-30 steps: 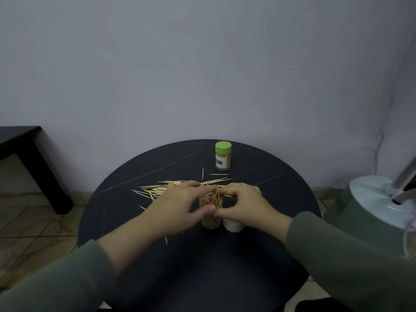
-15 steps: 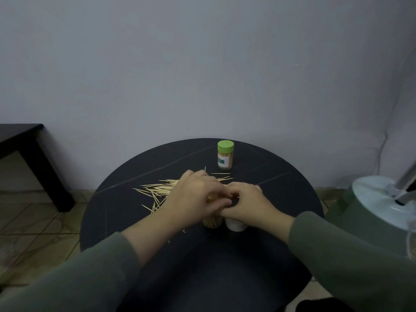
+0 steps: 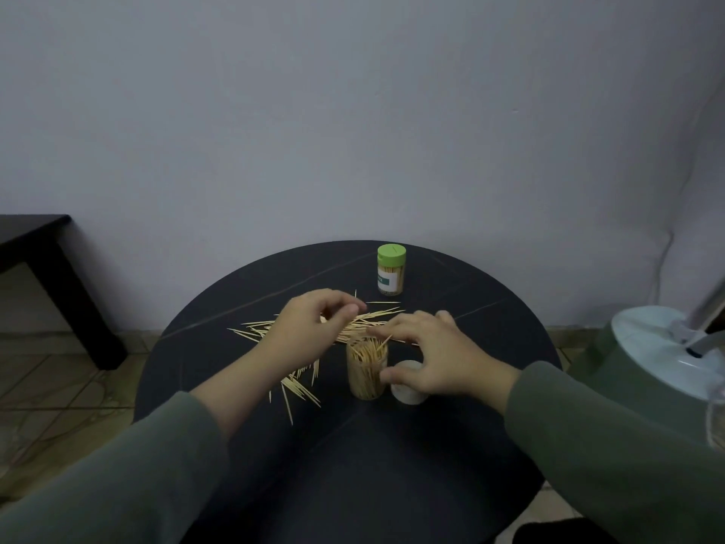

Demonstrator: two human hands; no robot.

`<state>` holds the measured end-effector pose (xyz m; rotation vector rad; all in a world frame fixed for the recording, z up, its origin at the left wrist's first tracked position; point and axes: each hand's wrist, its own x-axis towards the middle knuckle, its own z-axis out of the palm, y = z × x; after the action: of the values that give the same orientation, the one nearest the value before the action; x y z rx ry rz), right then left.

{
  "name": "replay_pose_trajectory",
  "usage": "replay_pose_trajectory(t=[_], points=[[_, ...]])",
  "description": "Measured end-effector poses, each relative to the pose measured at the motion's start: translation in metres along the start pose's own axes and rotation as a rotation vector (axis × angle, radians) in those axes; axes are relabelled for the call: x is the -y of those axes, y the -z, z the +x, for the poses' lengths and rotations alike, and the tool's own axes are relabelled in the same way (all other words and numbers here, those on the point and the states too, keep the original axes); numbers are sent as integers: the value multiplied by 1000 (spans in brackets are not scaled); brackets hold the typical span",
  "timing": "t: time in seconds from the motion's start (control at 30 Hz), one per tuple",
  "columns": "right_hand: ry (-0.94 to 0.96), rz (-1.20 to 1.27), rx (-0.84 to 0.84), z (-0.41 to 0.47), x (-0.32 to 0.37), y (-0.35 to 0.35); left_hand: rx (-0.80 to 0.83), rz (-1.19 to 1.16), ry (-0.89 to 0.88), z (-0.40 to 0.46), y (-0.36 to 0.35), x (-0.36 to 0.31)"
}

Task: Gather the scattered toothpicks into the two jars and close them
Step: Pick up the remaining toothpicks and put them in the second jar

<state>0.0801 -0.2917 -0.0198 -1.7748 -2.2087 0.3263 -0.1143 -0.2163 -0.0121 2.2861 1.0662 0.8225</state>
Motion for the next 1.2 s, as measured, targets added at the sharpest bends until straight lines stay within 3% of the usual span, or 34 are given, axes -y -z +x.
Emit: replay_pose_trajectory(t=[0.1, 0.2, 0.27, 0.47, 0.63, 0.8, 0.97, 1.2], points=[[-38, -5, -41, 6, -10, 0, -25, 58, 84, 4, 2, 7], [-151, -164, -131, 15, -18, -6, 53, 268, 154, 7, -1, 24], [-235, -252, -104, 19, -23, -11, 137, 419, 179, 7, -5, 32], [-295, -258, -129, 32, -28, -19, 187, 705, 56, 16, -25, 33], [-352, -208, -94, 44, -34, -18, 203, 760, 42, 19, -30, 36], [-228, -179, -39, 51, -34, -22, 223, 795, 25, 20, -29, 38], [-134, -288, -20, 59, -24, -24, 257, 833, 0, 22, -29, 41], [-144, -400, 0, 60, -20, -21, 236, 834, 2, 23, -28, 37]])
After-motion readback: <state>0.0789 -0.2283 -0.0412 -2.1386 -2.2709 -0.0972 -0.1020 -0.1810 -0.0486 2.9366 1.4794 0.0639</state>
